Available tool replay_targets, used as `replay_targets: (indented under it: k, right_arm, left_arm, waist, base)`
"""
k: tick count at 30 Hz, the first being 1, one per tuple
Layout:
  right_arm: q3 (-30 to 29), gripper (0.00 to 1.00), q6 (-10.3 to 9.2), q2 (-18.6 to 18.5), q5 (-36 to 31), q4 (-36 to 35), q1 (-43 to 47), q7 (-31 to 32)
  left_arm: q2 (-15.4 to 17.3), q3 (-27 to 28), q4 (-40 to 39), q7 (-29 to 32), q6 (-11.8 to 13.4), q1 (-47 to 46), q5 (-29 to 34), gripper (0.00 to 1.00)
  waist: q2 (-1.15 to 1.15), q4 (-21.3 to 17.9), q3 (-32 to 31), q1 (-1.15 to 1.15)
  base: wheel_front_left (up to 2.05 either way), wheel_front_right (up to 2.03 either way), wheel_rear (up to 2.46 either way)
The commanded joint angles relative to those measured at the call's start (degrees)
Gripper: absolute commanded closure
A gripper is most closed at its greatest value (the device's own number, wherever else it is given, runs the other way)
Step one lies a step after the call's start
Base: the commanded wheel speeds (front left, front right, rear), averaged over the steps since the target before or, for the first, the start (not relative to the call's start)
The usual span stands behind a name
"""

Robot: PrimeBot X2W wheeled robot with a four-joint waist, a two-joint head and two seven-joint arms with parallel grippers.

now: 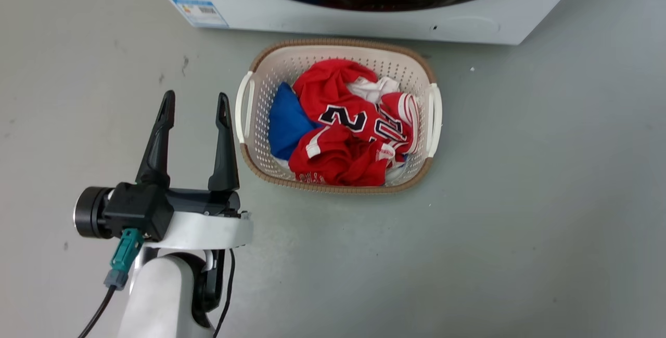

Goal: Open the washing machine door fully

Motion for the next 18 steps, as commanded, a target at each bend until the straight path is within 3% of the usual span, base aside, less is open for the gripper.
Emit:
replay_targets:
  k: [1, 8, 18]
  right_arm:
    - [0.73, 1.0, 0.14, -1.55, -1.11, 0.59, -2.43, 0.77]
    - [5.66, 1.0, 0.14, -4.59, -4.87, 3.16, -9.74, 4.82]
    - [11.23, 1.0, 0.07, -6.02, -9.49, 6.7, -13.64, 8.23]
  left_arm:
    - [-0.08, -0.27, -0.03, -0.15, -0.33, -1.3, -0.43, 0.0]
    - [-0.07, -1.47, 0.13, -0.15, 0.49, -3.05, -1.91, 0.0]
    - [-0.08, -2.08, 0.15, -0.15, 1.13, -3.7, -3.12, 0.0]
  waist:
    - [0.0, 1.31, 3.12, -0.02]
    - [0.0, 3.16, 6.05, -0.02]
    - [0.0, 4.61, 7.84, -0.02]
  base:
    - [0.0, 0.0, 0.0]
    - [0.0, 0.0, 0.0]
    - [0.0, 0.0, 0.0]
